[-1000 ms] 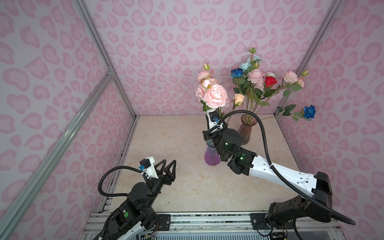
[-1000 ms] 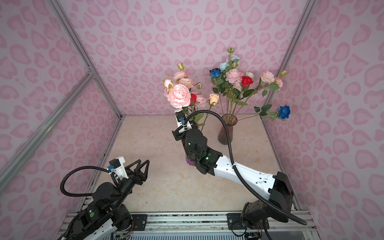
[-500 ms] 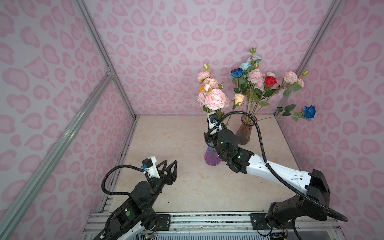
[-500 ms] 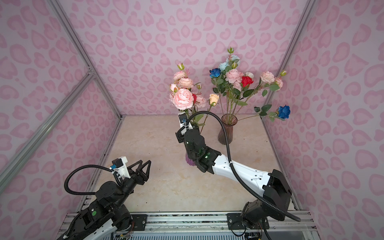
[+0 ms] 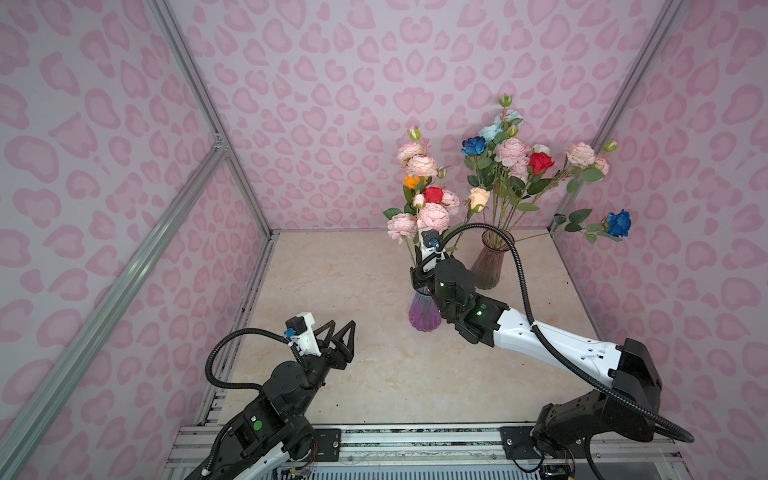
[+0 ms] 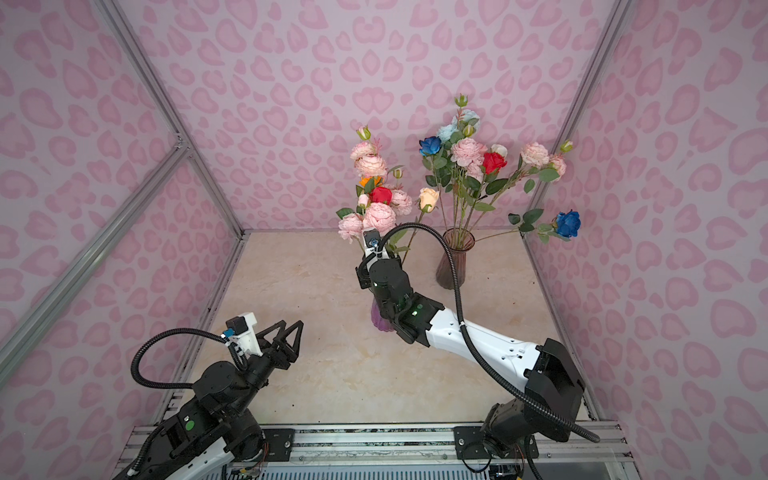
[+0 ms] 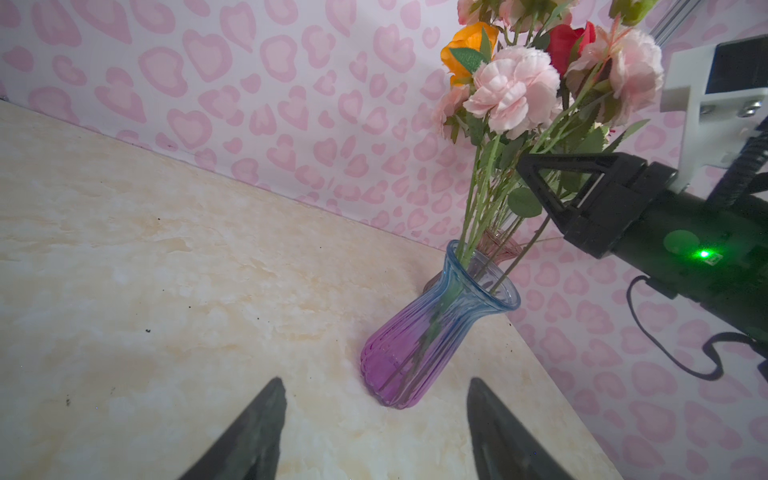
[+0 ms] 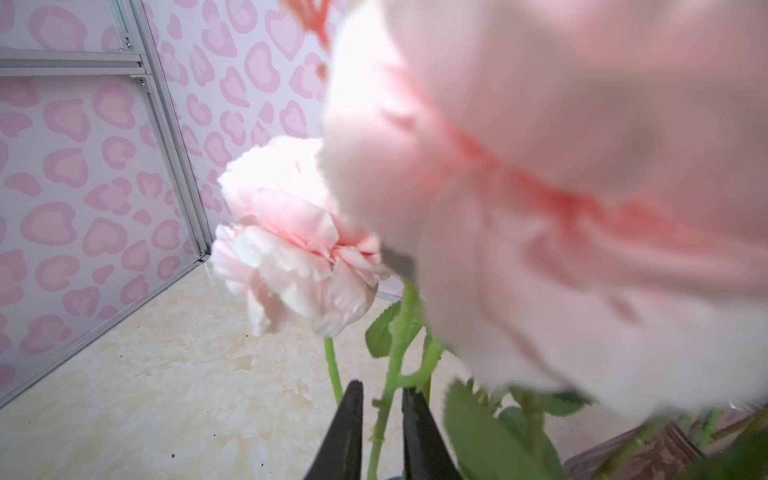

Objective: Arrange the flowers into the vase
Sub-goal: 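Lower the pink rose stem into the blue-purple vase with right gripper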

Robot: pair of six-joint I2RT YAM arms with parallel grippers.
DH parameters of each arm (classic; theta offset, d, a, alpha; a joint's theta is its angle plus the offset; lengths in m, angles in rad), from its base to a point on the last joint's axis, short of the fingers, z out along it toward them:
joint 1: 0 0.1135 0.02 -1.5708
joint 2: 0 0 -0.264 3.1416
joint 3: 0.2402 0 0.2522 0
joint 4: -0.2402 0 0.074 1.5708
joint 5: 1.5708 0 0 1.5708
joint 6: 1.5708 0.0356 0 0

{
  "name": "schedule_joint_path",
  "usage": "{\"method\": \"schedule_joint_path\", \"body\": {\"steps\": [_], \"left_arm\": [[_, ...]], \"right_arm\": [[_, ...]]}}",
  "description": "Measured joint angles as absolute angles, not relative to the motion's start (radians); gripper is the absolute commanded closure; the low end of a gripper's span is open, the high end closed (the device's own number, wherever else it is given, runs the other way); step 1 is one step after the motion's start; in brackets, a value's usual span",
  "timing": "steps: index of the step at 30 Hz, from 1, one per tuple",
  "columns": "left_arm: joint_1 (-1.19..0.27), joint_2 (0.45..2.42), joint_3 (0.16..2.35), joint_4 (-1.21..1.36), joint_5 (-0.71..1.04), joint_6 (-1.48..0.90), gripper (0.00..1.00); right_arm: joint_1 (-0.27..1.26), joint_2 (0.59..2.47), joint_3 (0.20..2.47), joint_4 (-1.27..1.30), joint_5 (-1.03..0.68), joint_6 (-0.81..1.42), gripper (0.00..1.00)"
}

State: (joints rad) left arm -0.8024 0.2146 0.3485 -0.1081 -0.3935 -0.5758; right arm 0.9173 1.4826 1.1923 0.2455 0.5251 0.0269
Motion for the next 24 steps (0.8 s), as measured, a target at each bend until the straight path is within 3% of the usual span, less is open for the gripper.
{"method": "schedule_joint_path", "body": {"steps": [19,24], "left_arm": [[-0.802,0.257,0.346,-0.101,-0.392,-0.594,0.3],[-0.802,0.28,0.346,-0.099,-0.392,-0.601,0.3]], "right_arm": [[0.942,1.402,1.113,0.231,0.527,0.069,0.77],[0.947,1.389,1.085,0.216,0.53,0.076,0.85]]}}
